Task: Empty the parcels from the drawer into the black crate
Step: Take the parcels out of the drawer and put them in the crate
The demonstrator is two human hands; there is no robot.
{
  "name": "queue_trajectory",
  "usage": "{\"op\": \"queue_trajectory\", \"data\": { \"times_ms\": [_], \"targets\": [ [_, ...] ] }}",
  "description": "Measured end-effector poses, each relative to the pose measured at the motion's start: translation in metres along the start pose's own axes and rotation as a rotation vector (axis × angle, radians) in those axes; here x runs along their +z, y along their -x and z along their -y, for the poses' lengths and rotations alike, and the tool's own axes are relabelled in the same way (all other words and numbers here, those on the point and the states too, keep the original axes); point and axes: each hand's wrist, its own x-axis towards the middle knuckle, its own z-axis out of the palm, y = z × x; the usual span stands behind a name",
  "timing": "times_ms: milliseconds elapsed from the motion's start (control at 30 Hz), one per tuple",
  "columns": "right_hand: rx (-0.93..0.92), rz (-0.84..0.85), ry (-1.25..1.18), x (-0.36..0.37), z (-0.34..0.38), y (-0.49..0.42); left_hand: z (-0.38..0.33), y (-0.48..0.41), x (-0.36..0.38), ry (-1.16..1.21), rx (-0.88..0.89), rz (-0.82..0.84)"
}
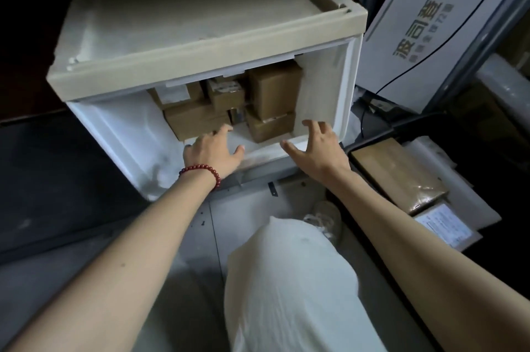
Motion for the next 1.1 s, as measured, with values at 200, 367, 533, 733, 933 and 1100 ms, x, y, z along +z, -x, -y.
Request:
{"op": "queue_trajectory", "data": {
  "times_ms": [200,367,533,733,933,1100],
  "targets": [
    [-0.001,-0.066,-0.131,0.014,-0.005,-0.052,-0.021,-0.062,0.004,0.221,0.047,0.018],
    [0.0,-0.04,-0.247,0.025,-0.004,-0.102,-0.039,-0.116,0.01,0.225,0.099,0.002],
    [-0.002,-0.047,-0.329,0.025,-0.008,-0.14,-0.048,-0.149,0.027,0.298,0.043,-0.06],
    [-0.051,-0.069,-0.365,0.026,-0.006,-0.164,-0.052,-0.167,0.032,0.324,0.095,-0.065],
    [-0.052,-0.067,-0.383,0.024,-0.009,-0.176,-0.056,-0.17,0.037,0.504,0.059,-0.071],
    [-0.066,-0.074,-0.429,0.025,-0.018,-0.167,-0.054,-0.176,0.03,0.732,0.015,-0.028]
  ]
}}
